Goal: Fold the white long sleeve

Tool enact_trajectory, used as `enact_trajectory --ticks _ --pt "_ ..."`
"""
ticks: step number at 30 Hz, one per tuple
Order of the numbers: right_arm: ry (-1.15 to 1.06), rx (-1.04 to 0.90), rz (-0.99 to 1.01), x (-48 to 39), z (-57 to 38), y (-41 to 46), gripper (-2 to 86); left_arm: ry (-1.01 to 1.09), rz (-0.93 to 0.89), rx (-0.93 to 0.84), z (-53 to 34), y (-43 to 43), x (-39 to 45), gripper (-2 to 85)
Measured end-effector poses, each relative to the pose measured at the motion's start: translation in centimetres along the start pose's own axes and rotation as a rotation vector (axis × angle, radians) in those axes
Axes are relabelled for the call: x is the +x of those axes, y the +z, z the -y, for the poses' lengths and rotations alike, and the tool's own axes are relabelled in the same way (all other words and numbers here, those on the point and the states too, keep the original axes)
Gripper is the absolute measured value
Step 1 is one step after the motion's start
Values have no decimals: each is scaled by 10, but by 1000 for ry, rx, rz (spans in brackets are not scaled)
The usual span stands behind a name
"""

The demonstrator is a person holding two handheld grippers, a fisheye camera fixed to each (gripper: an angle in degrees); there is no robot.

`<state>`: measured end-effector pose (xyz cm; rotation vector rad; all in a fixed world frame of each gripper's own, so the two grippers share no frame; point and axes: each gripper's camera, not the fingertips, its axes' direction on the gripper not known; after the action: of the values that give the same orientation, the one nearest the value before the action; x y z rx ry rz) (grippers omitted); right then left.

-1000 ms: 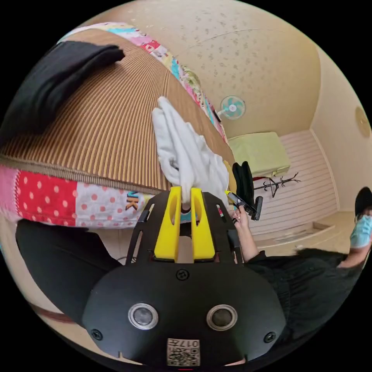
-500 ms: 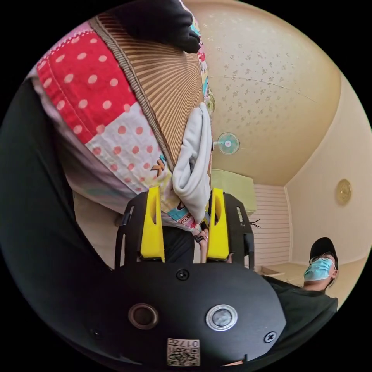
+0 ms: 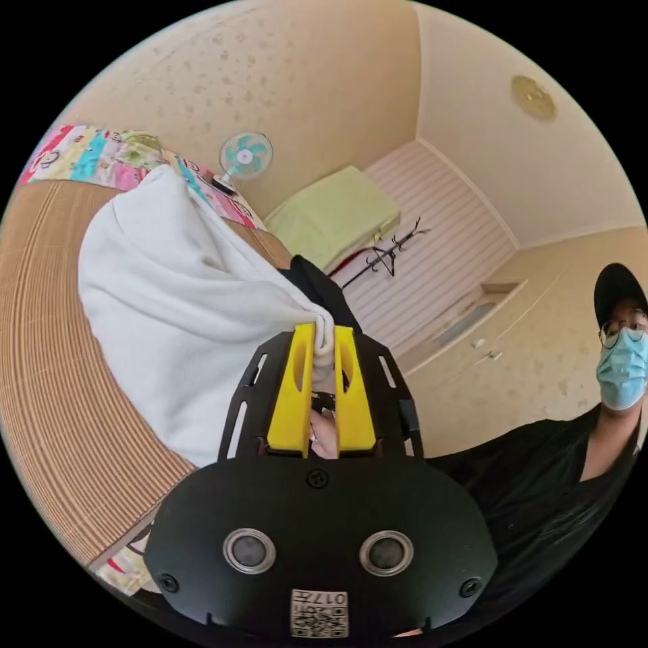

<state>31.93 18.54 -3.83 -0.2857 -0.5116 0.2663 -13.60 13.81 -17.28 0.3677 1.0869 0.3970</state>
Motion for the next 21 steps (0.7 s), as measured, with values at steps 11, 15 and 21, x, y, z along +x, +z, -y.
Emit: enact_trajectory --ticks 11,15,21 --pt "198 121 82 78 -79 -105 87 -246 255 48 -105 13 -61 121" --pt "59 115 95 40 -65 -98 103 -448 302 57 -124 6 -131 156" --pt "-24 155 -80 -17 -49 -76 81 -608 79 -32 -92 84 -217 168"
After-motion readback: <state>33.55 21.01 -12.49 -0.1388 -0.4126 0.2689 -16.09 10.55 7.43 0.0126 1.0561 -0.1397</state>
